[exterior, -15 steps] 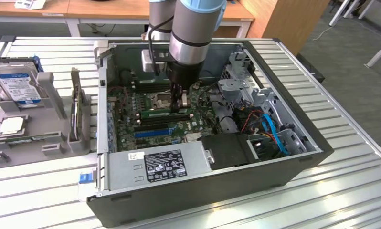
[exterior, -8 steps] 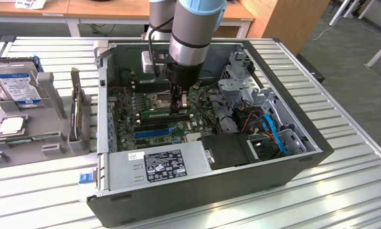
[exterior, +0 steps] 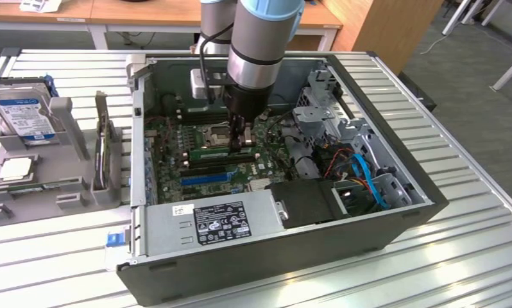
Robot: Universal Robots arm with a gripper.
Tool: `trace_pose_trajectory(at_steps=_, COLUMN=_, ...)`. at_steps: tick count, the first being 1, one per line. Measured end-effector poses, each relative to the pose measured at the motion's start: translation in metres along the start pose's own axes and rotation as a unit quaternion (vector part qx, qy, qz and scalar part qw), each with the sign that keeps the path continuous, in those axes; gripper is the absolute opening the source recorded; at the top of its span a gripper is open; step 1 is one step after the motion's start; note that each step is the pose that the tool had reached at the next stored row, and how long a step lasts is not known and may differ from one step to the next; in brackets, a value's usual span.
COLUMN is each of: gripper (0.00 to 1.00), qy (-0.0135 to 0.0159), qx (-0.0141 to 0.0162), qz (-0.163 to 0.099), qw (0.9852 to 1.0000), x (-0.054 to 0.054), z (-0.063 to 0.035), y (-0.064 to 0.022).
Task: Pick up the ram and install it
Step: 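Insert the ram into the slot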
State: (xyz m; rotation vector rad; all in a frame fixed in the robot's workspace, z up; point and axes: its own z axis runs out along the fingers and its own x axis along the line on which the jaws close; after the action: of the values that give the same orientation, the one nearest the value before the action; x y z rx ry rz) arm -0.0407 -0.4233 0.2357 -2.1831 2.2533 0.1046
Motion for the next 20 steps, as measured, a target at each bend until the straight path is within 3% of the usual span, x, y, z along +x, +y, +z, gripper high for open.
trace_pose_trajectory(at_steps=20, gripper=0.12, qy=0.0008, qx=-0.0007, qz=-0.013, qw=0.9999, x=-0.0002, z=0.0015, y=0.0)
